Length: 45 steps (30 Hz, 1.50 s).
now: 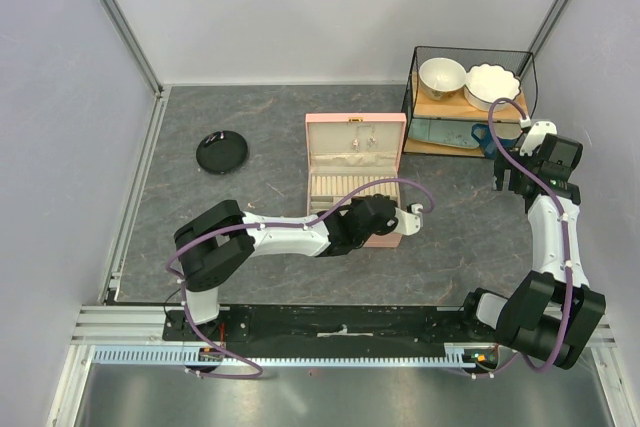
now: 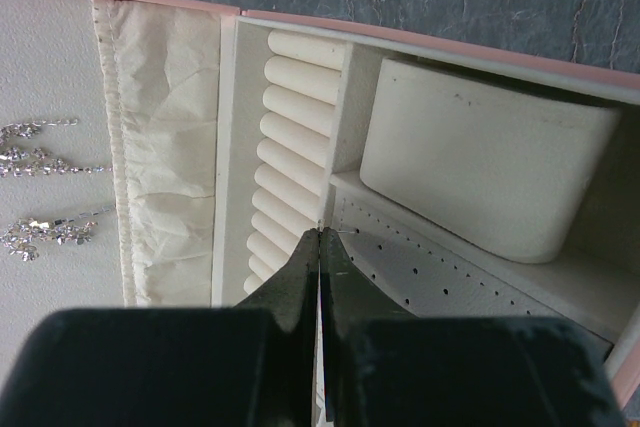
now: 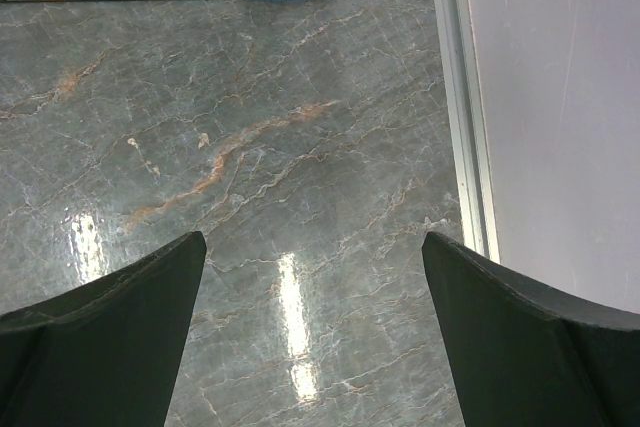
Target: Organize the mixed jewelry
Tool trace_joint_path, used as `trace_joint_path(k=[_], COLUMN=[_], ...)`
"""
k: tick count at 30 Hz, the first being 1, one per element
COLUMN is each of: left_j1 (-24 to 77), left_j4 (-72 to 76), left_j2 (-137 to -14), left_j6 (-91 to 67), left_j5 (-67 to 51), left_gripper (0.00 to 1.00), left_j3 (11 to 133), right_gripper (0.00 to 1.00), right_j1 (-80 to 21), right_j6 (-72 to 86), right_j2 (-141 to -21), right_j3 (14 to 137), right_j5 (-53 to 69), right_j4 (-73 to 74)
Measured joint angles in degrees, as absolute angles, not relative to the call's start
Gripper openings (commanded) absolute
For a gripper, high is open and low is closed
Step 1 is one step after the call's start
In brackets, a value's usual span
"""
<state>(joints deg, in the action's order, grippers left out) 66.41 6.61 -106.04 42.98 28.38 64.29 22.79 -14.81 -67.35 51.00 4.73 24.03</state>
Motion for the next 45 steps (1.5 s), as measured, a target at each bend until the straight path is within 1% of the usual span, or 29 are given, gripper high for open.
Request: trace_joint_path(k=[45], left_j1=[66.4], left_j4=[9.1], left_j2=[-107.3], left_j6=[44.4], left_j5=[29.5], left_gripper=[0.02], left_j3=[64.3], right_gripper=[0.98], right_j1=[22.8], right_j6=[-14.8], right_j2=[-67.4], right_j3=[50.2], right_j5=[4.7], right_j4=[24.0])
